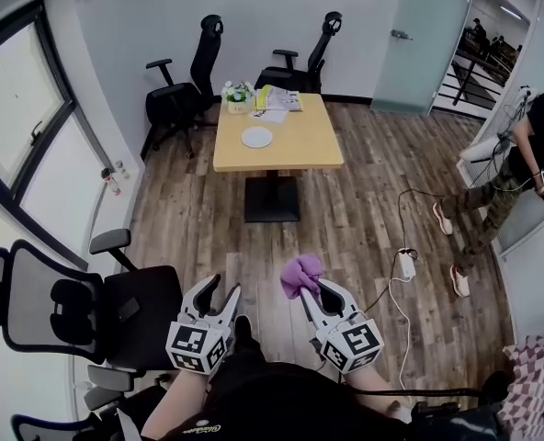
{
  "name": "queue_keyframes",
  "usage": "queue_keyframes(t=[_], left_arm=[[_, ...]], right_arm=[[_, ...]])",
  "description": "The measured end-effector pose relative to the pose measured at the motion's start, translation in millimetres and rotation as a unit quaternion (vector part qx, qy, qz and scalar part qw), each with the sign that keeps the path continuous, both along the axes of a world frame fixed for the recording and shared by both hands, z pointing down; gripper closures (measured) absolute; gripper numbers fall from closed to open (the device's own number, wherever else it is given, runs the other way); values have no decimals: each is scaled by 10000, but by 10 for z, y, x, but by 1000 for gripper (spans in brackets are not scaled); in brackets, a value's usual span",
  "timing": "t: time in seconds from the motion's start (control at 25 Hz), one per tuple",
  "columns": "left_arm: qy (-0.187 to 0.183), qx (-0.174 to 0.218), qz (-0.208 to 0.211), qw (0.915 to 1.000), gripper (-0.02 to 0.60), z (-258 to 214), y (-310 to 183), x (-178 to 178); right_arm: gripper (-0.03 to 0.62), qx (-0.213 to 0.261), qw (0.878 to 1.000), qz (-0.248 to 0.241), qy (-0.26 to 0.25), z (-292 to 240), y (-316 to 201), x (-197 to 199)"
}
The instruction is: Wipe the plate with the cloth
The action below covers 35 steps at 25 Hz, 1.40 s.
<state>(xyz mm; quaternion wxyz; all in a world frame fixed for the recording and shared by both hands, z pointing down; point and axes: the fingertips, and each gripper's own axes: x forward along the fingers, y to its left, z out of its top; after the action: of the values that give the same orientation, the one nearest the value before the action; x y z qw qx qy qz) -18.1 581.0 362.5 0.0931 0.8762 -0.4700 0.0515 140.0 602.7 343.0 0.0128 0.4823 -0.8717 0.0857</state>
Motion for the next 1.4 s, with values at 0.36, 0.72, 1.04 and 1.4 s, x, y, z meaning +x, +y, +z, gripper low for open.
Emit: queue_keyframes(t=[0.36, 0.72, 1.04, 1.4], left_arm=[[44, 18, 116, 9999, 396, -79, -1025, -148], [81, 75, 201, 9997, 396, -209, -2314, -661], [96, 0, 347, 9994, 396, -107, -3090, -950], [139, 15, 467, 9988, 396, -59, -3558, -864]], right_arm=[[517, -95, 9998, 159, 21, -23, -974, -125], [517, -55, 9995, 298, 60, -137, -2208, -605], [517, -2, 9986, 511, 111, -129, -2956, -855], [517, -48, 9973, 716, 123, -82, -3395, -710]])
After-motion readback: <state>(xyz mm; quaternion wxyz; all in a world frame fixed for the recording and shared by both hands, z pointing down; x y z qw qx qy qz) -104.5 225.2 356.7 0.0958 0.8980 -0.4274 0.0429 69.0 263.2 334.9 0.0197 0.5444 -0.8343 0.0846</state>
